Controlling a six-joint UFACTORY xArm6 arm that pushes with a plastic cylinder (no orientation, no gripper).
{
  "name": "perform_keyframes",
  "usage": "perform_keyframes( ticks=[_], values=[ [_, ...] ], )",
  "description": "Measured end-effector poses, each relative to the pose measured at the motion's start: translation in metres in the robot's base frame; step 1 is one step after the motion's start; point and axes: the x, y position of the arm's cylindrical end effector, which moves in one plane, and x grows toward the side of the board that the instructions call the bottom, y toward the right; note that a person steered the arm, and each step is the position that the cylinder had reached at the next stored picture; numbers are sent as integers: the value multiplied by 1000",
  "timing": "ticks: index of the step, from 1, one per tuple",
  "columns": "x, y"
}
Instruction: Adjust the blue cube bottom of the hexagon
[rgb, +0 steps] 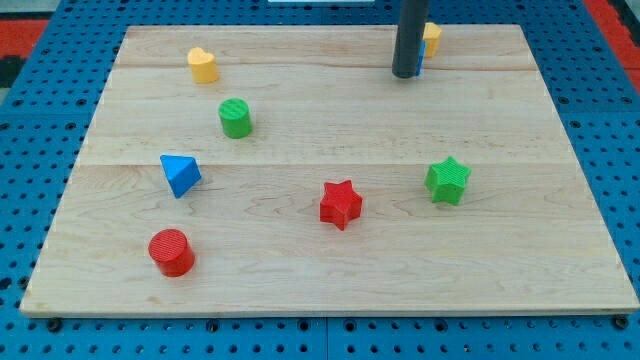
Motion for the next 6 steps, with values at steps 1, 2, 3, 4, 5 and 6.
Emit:
perform_keyframes(
  ticks=[1, 2, 3, 4, 5, 6],
  values=[
    [0, -34],
    [-13, -53],
    [-20, -12],
    [-21, -9],
    [-20, 1],
    [-20, 1]
  ],
)
